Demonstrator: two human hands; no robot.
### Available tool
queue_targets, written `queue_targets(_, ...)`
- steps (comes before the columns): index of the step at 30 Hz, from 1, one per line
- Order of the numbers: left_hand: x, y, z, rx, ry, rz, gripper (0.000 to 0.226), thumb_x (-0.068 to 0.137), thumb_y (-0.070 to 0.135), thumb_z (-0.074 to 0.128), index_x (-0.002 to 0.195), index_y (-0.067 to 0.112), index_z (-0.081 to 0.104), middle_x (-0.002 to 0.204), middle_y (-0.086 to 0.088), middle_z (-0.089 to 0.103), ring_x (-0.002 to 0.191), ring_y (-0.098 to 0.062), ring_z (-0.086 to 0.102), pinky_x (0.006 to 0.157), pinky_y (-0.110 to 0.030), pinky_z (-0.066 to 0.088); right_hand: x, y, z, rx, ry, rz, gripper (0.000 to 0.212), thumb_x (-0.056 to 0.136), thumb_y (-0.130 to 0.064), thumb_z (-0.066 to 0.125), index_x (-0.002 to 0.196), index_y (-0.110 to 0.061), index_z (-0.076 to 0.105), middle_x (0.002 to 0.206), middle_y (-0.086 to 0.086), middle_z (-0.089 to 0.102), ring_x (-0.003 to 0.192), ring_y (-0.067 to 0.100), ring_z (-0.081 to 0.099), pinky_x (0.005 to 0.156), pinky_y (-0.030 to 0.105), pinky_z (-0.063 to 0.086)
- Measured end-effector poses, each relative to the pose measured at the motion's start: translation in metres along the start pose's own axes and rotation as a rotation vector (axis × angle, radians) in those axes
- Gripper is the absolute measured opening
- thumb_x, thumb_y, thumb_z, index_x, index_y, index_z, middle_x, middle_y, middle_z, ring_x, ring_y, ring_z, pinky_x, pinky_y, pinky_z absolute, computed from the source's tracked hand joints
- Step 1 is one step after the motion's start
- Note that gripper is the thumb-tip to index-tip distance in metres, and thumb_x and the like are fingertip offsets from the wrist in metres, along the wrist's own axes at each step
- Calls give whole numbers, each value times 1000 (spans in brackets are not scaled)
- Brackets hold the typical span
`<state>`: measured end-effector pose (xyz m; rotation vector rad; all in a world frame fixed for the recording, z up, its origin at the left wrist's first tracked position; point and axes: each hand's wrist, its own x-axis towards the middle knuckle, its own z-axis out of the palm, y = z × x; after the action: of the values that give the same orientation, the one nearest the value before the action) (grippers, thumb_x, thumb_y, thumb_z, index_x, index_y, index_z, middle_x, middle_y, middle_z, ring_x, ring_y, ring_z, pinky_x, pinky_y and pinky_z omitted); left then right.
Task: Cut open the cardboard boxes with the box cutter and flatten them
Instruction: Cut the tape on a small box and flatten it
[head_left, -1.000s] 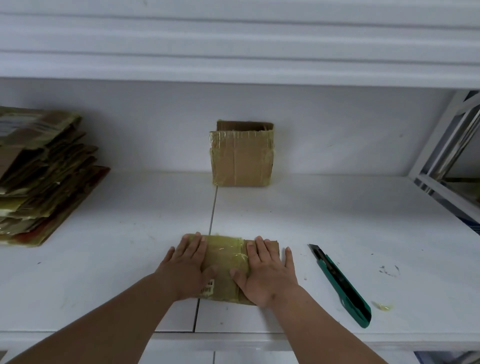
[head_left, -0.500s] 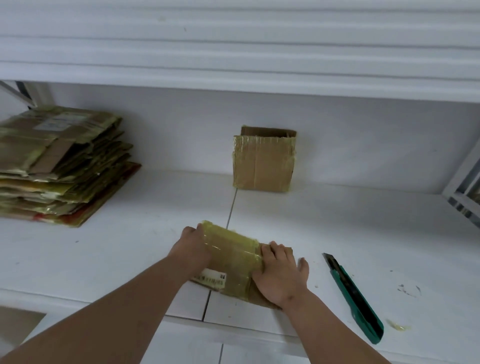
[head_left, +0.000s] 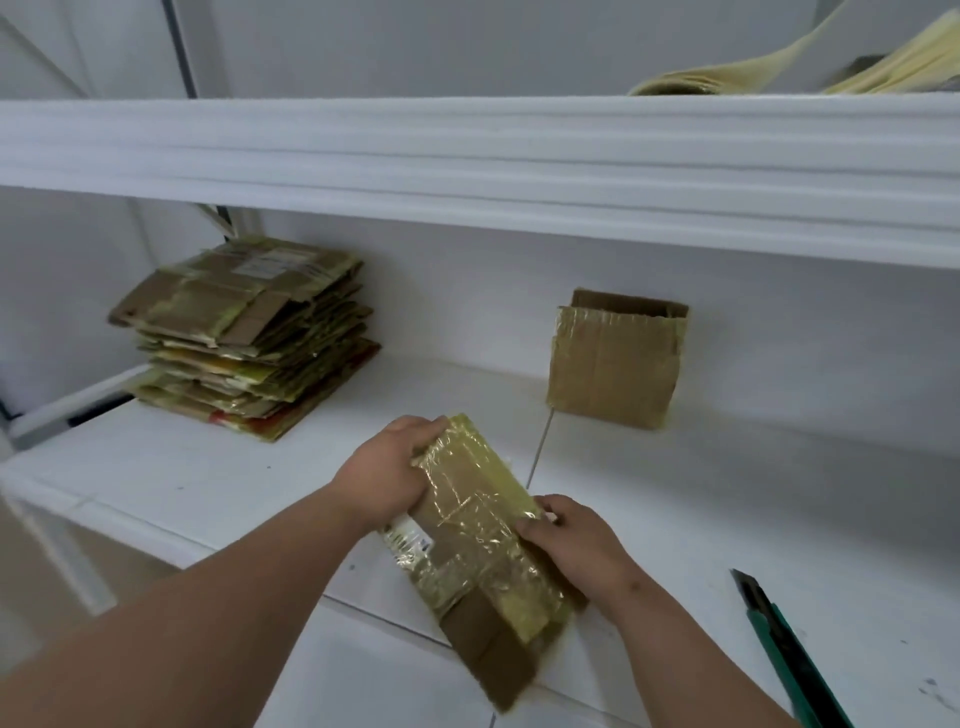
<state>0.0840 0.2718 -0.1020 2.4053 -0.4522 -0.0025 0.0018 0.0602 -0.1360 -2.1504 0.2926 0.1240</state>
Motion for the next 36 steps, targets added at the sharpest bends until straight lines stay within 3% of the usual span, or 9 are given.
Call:
queue_targets(7, 4, -41, -41, 115, 136, 64, 79, 83, -6, 53, 149, 33, 36, 149, 8, 38, 128, -10, 40, 101, -18, 34, 12, -36, 45, 133, -16, -58, 8, 94, -24, 65, 92, -20, 59, 87, 10, 70, 67, 16, 64, 64, 26, 48)
queue_targets(11, 6, -71, -75, 191, 319, -97, 93, 85, 32, 71, 156, 28, 11, 155, -5, 25, 141, -28, 22, 114, -41, 25, 30, -69, 82, 331, 146, -54, 6, 94, -21, 63, 89, -21, 61, 82, 3, 70, 68, 16, 63, 64, 27, 47)
queue_targets(15, 6, -98, -107, -214, 136, -203, 102, 81, 38, 77, 156, 30, 7, 133, -10, 54, 114, -20, 55, 96, -36, 48, 49, -114, 118, 660, 292, 1, 4, 96, -16, 59, 94, -18, 61, 86, 8, 70, 73, 24, 64, 73, 37, 52)
queue_targets(19, 8, -129, -134, -381, -75, -149, 77, 82, 16, 73, 144, 43, 36, 108, 4, 70, 98, -16, 68, 86, -42, 58, 62, -158, 156, 738, 348, 3, 8, 99, -16, 52, 97, -17, 60, 81, 6, 63, 63, 21, 58, 57, 29, 49)
queue_targets(21, 12, -142, -152, -381, -12, -143, 76, 85, 9, 68, 145, 43, 36, 112, 5, 69, 98, -18, 68, 84, -43, 59, 66, -177, 170, 728, 359, -18, 14, 100, -18, 52, 109, -18, 62, 83, 3, 65, 65, 20, 61, 54, 27, 51)
queue_targets(23, 17, -149, -170, -278, 62, -115, 74, 89, 11, 64, 149, 39, 30, 118, 4, 65, 93, -16, 67, 81, -38, 59, 73, -193, 178, 635, 379, -83, 30, 99, -19, 53, 128, -21, 59, 91, 2, 68, 79, 22, 68, 73, 36, 58)
queue_targets(28, 33, -158, -201, -104, 296, -17, 63, 94, 10, 54, 145, 32, 24, 99, 3, 61, 68, -14, 63, 50, -24, 51, 87, -237, 184, 460, 412, -264, 72, 97, -15, 54, 155, -29, 14, 91, -11, 56, 88, 15, 64, 79, 29, 50)
queue_targets(30, 39, -161, -209, -34, 369, 31, 53, 95, 11, 53, 138, 30, 29, 99, -4, 63, 73, -19, 63, 61, -36, 55, 95, -252, 187, 426, 418, -323, 68, 93, -13, 59, 147, -30, 23, 93, -11, 58, 84, 12, 63, 75, 29, 52)
queue_targets(36, 65, -178, -234, 202, 466, 72, 38, 98, 24, 46, 136, 24, 50, 131, -8, 51, 108, -27, 57, 77, -28, 39, 131, -285, 198, 48, 308, -469, 65, 86, -27, 69, 144, -25, 40, 140, -1, 36, 120, 16, 51, 96, 20, 39)
